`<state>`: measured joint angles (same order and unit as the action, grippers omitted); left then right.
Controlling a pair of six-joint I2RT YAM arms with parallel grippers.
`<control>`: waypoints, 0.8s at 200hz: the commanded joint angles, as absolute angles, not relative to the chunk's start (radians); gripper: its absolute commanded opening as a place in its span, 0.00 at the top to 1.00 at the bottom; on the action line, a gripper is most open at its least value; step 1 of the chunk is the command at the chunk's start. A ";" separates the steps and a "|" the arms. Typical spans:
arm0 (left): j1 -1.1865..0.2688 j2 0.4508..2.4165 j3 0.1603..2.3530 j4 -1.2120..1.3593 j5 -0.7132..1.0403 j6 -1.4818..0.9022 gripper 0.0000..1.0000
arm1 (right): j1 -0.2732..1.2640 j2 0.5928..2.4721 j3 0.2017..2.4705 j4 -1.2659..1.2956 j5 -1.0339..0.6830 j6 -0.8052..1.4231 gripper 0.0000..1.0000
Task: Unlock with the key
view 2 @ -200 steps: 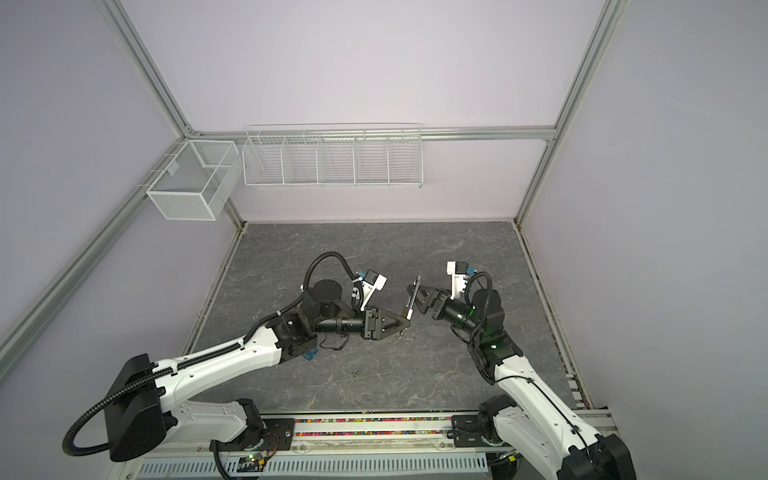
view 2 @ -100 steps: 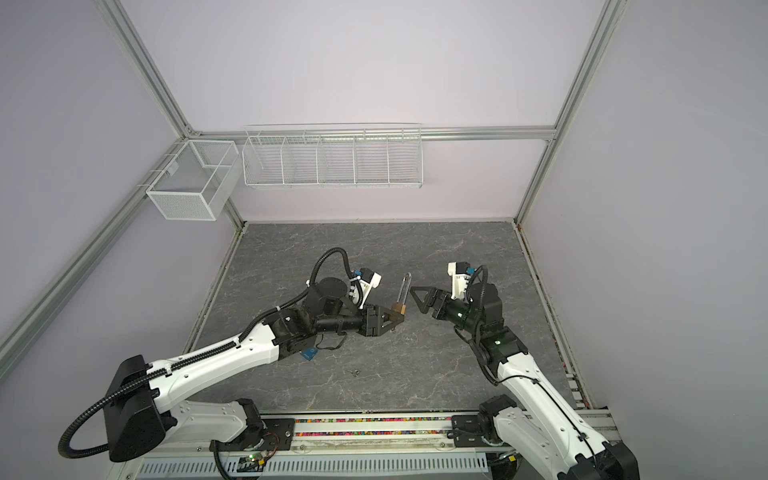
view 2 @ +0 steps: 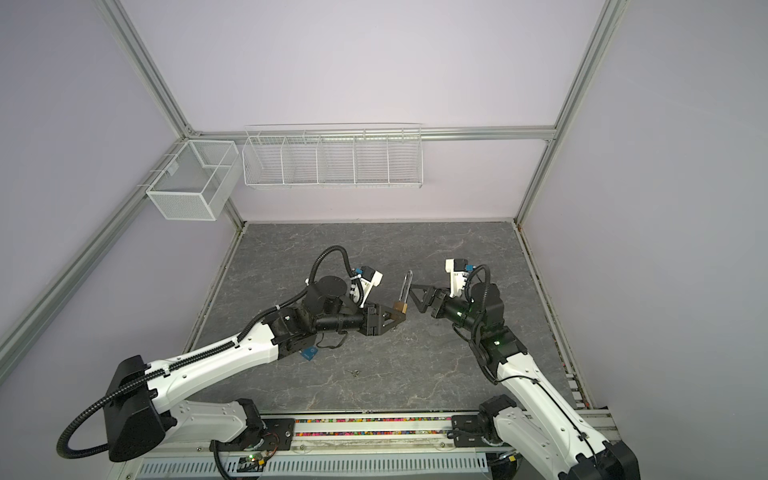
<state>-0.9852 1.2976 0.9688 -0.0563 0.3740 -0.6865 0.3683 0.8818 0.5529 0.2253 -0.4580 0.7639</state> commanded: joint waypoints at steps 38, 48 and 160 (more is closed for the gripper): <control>-1.002 1.295 1.027 0.054 0.425 -0.665 1.00 | 0.380 0.945 0.527 0.406 -0.531 0.840 0.08; -1.004 1.293 1.028 0.049 0.417 -0.660 1.00 | 0.380 0.948 0.535 0.384 -0.524 0.833 0.07; -1.037 1.291 1.128 -0.179 0.229 -0.553 1.00 | 0.410 0.936 0.671 -0.100 -0.280 0.664 0.08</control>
<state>-1.0176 1.3022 1.0500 -0.1860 0.2829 -0.6178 0.4011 0.9424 0.6445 0.0090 -0.3527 0.7078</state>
